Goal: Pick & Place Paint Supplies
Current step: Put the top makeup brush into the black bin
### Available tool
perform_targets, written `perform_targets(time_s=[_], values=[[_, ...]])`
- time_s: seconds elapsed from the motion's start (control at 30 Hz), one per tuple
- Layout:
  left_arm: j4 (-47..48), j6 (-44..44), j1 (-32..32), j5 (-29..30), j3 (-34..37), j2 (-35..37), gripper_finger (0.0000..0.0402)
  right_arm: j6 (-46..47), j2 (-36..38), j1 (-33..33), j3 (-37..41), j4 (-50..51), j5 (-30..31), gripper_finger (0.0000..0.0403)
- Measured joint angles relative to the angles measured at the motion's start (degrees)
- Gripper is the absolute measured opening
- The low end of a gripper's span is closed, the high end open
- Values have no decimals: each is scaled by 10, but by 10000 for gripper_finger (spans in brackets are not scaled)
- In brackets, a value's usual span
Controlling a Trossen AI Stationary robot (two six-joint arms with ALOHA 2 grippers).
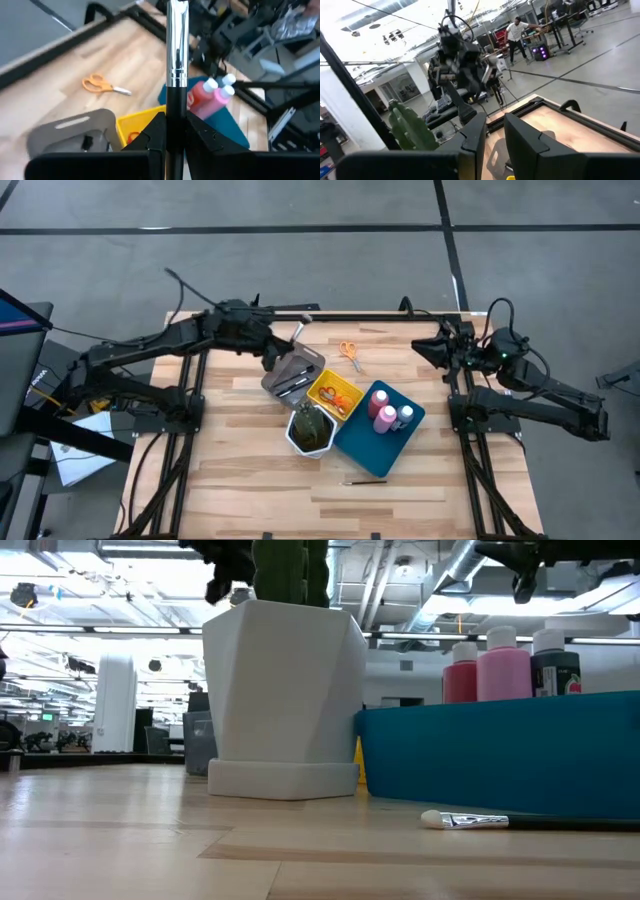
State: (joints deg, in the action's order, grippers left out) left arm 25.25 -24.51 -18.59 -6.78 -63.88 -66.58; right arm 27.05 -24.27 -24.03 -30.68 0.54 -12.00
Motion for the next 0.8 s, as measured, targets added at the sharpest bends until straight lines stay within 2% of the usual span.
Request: perform_targets(time_s=[0.17,0.4,0.8], values=[[3,0,0,-27,0,-53,34,0,0,-1,0,-2,1,67],[66,8,0,-32,0,-128,34,5,0,-1,0,-2,6,67],[87,49,0,-57,0,-238,36,15,0,-1,0,-2,14,67]])
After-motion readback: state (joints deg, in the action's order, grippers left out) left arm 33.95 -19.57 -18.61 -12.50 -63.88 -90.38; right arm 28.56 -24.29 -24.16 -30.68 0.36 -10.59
